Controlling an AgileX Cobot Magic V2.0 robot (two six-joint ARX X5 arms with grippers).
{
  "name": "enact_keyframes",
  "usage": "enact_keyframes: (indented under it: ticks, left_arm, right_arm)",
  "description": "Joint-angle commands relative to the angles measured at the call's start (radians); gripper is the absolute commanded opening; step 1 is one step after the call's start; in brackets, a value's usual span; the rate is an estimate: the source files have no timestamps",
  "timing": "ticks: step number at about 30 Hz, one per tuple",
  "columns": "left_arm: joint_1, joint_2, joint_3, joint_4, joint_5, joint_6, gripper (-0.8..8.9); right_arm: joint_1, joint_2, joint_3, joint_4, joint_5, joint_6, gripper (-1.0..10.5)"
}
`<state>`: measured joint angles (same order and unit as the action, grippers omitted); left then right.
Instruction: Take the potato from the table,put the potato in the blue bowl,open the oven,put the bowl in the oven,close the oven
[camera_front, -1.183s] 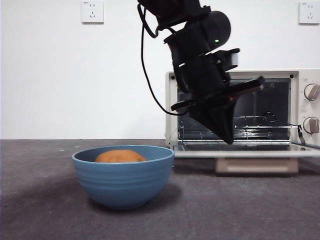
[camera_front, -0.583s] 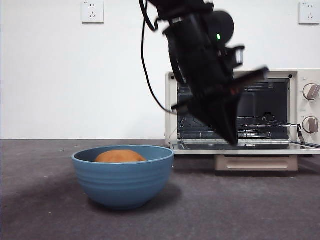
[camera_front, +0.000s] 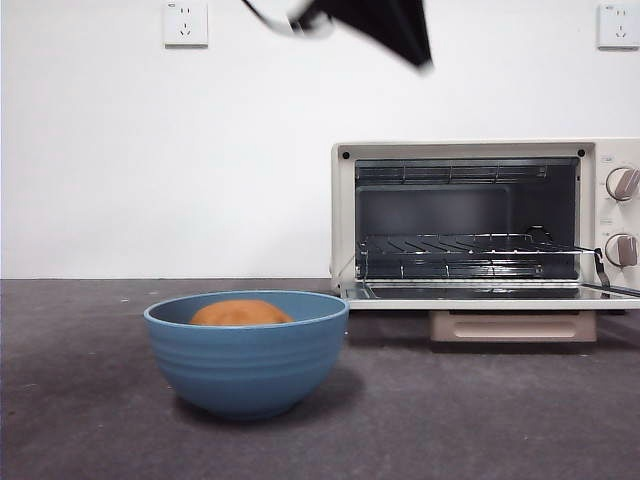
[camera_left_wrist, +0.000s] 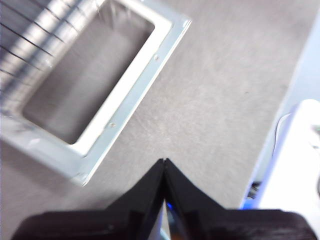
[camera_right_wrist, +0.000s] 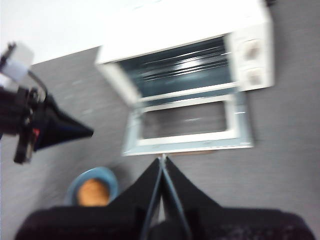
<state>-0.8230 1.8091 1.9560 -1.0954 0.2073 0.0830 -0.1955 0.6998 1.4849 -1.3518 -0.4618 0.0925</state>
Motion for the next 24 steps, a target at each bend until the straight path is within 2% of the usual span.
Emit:
enact_keyframes:
  ticks: [1,4,9,11,15,19,24]
  left_arm:
    - [0.011,-0.105,-0.004,-0.028,-0.002,0.025,-0.06]
    - [0.014,-0.207,-0.004,-0.079,-0.008,0.029,-0.06]
    - [0.014,-0.344,-0.004,-0.193,-0.100,0.042,-0.06]
    - [0.014,-0.385,-0.005,-0.224,-0.110,0.040,-0.06]
    - [0.014,-0.450,-0.005,-0.224,-0.099,0.016,-0.06]
    - [0.002,-0.499,-0.008,-0.224,-0.095,-0.005,-0.06]
    - [-0.038,-0.566,-0.111,-0.224,-0.096,-0.028,-0.06]
  right_arm:
    - [0.006,0.020,0.002,0.000,-0.077,-0.014,0.0]
    - [0.006,0.045,0.002,0.026,-0.118,0.008,0.0]
    - [0.006,0.085,0.002,0.076,-0.214,0.040,0.0]
    - [0.006,0.100,0.002,0.086,-0.229,0.053,0.0]
    - [0.023,0.124,0.003,0.118,-0.231,0.073,0.0]
    - [0.081,0.156,0.003,0.154,-0.223,0.096,0.0]
    - [0.217,0.223,0.003,0.171,-0.120,0.130,0.0]
